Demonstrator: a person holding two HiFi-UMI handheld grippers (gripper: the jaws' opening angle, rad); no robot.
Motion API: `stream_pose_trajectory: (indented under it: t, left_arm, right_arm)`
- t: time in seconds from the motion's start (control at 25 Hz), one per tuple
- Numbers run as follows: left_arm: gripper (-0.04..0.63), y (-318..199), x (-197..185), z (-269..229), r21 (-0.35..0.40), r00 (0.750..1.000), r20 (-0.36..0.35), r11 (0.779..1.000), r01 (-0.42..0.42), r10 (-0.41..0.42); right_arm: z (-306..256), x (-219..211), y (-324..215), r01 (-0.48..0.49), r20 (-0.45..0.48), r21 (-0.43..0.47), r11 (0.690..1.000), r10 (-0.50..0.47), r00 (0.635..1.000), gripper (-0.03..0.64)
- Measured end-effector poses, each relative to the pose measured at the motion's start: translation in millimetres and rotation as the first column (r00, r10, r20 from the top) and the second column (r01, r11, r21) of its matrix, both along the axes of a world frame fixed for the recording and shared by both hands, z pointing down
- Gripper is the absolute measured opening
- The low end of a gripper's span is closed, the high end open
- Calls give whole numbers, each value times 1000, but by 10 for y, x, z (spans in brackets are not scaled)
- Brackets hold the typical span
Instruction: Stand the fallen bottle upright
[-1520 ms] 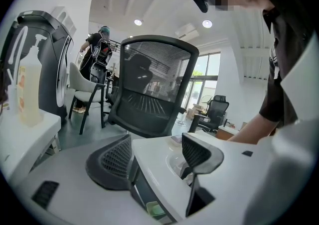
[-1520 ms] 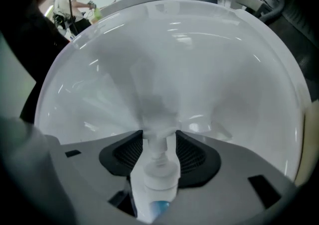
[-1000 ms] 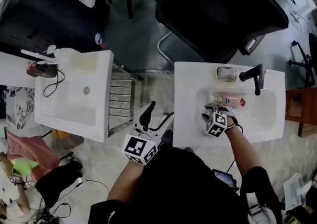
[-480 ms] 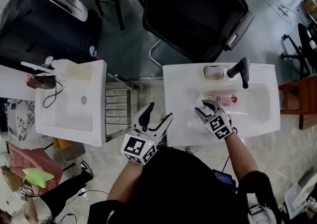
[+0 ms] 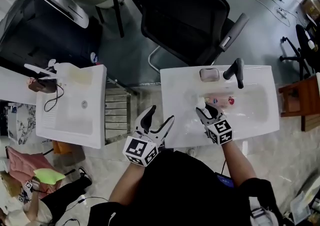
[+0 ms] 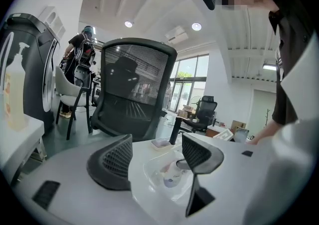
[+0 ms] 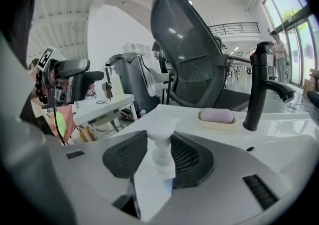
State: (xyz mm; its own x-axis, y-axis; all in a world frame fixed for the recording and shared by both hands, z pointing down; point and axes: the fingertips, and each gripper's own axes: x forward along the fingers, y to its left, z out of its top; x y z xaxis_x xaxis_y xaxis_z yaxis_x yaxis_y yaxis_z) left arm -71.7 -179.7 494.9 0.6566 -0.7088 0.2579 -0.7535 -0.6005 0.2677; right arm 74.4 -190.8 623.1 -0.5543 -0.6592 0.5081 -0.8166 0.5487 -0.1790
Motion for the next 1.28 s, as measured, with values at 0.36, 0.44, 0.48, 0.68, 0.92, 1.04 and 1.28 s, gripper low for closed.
stream_pose_trajectory:
  t: [0.36, 0.44, 0.48, 0.68, 0.92, 1.04, 1.28]
  left_arm:
    - [324, -39, 102, -47, 17, 1000, -11, 1000, -17, 17]
    - [324, -57, 101, -59, 22, 1000, -13, 1000, -16, 16]
    - [324, -67, 97, -65, 25, 1000, -15, 1000, -16, 16]
    - [324, -135, 64, -91, 37, 1000, -19, 999, -10, 10]
    - [324, -209, -10, -171, 51, 1000, -22, 999, 0, 1]
    - [324, -241, -52, -208, 64, 1000, -14, 998, 1, 0]
    - [324, -284, -282, -176, 58, 999, 4, 998, 39, -39]
  right_arm:
    - [-374, 36, -130, -24, 41, 88, 996, 20, 999, 160]
    - [-505, 22, -199, -32, 68, 106, 994, 25, 997, 160]
    - [-574, 7, -237, -37, 81, 115, 993, 28, 996, 160]
    - [-814, -97, -483, -39, 117, 161, 986, 21, 993, 160]
    - [-954, -261, -827, -46, 169, 172, 984, 16, 985, 160]
    - [-972, -377, -963, -32, 164, 188, 982, 1, 986, 160]
    - [-985, -621, -1200, -25, 210, 166, 986, -10, 978, 158]
